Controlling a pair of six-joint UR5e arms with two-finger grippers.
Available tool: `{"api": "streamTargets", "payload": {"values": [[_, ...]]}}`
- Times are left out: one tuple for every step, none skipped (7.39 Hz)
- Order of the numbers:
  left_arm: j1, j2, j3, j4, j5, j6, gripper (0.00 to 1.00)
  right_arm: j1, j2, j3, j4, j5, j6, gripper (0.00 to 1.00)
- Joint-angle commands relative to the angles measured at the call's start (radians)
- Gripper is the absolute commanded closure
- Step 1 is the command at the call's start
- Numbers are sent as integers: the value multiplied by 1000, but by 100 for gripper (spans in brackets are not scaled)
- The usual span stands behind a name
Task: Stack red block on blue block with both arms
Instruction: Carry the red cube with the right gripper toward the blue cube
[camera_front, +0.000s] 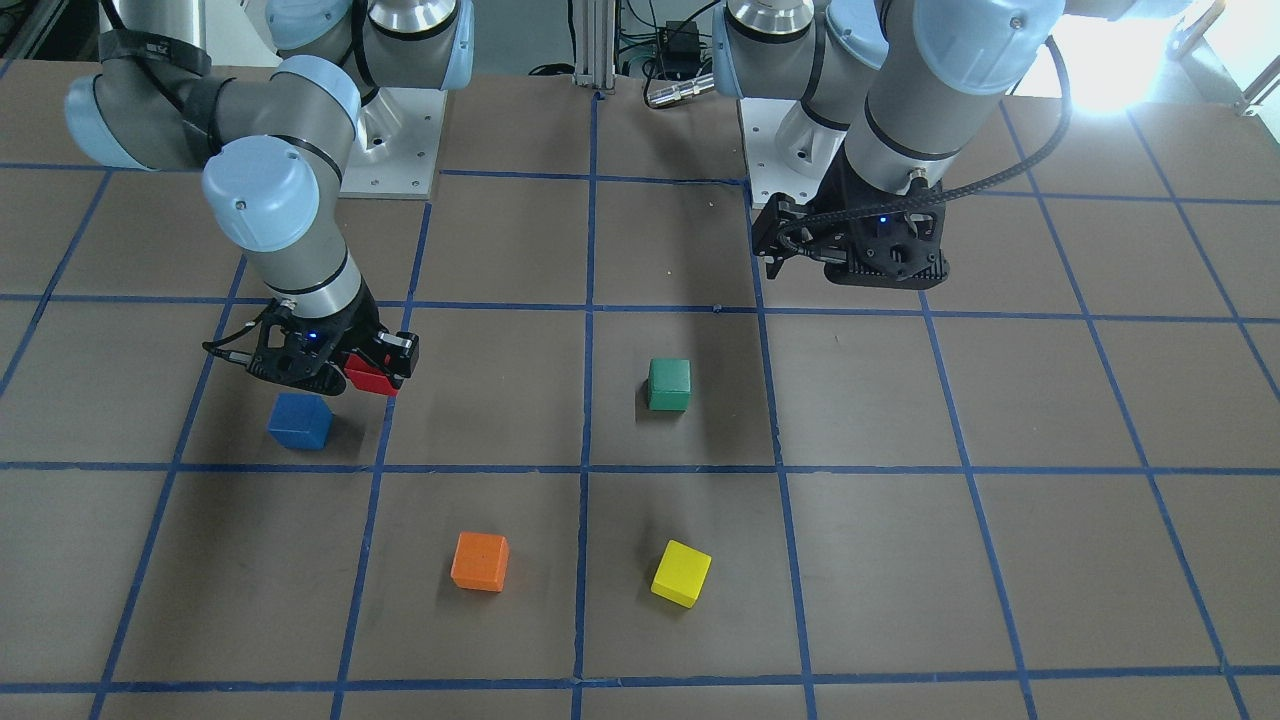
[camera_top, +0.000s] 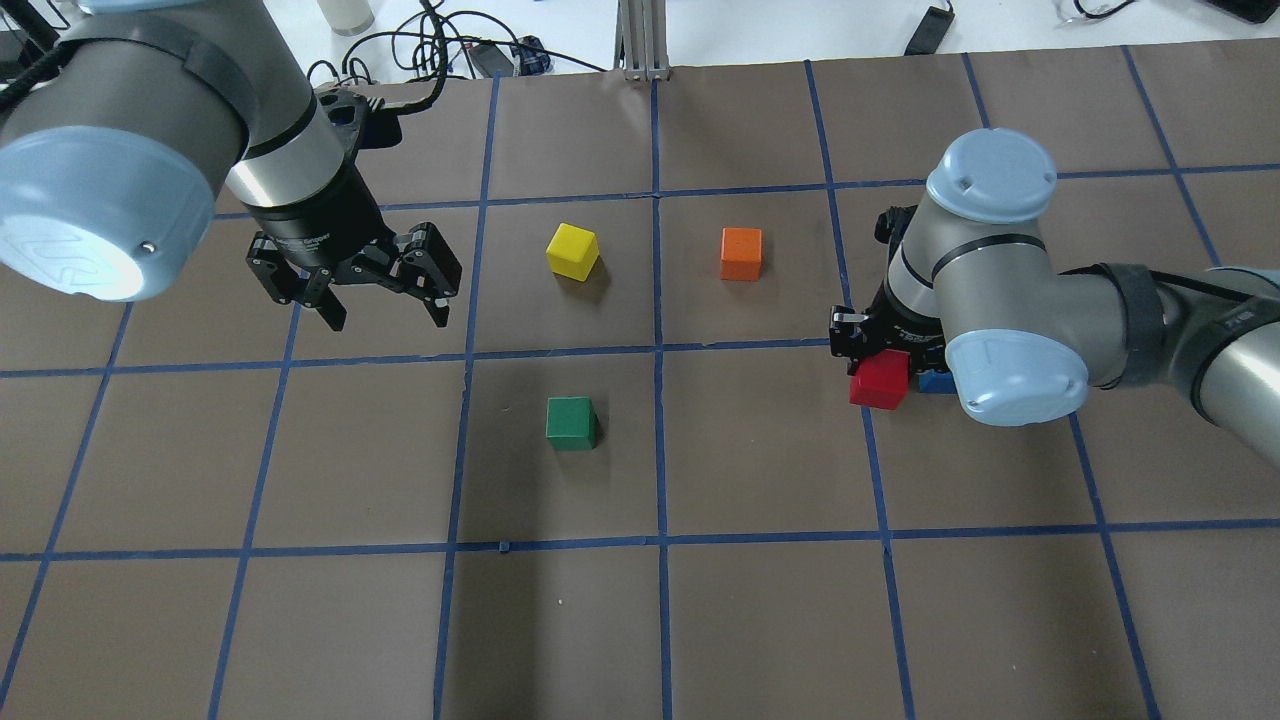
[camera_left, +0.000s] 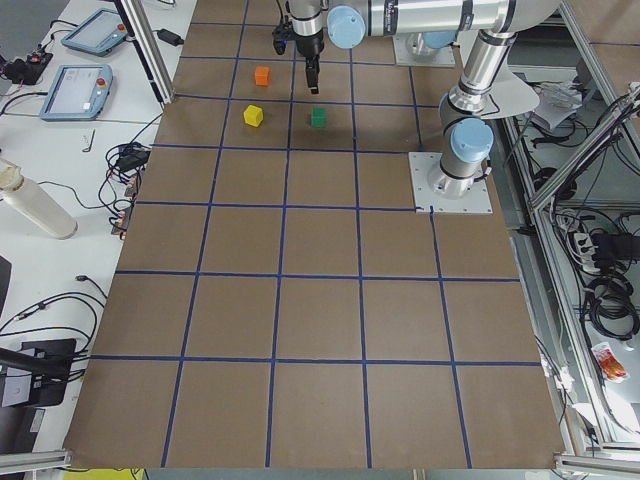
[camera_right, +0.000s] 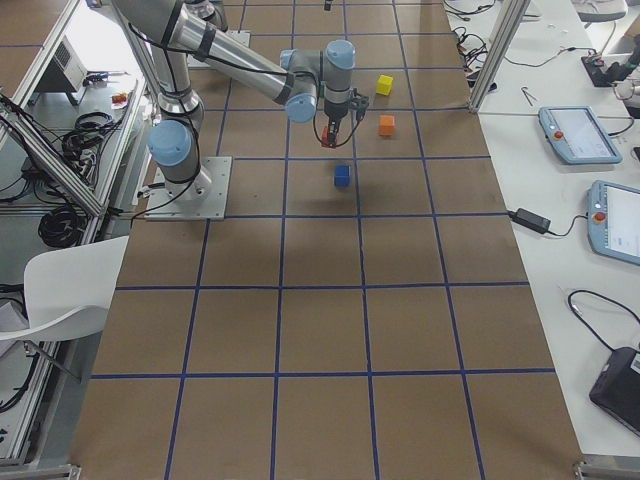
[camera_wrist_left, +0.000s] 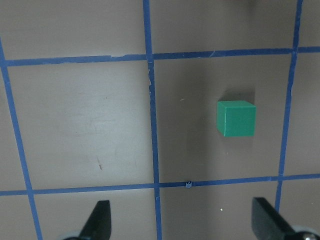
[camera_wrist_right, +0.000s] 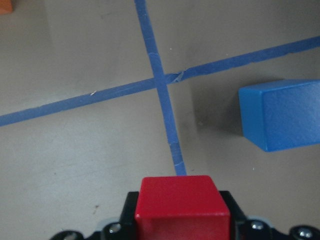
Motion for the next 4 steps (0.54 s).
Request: {"api": "streamTargets", "payload": {"values": [[0,1,0,-2,1,0,0,-22,-8,8,-17,-46,-70,100],[0,2,1,-2,1,0,0,-30,-6,5,-51,-48,-99,100],[0,1,1,-2,1,0,0,-69,-8,0,-75,-44,-139,100],[0,1,0,-2,1,0,0,-114,-9,0,-72,-31,-143,100]]}}
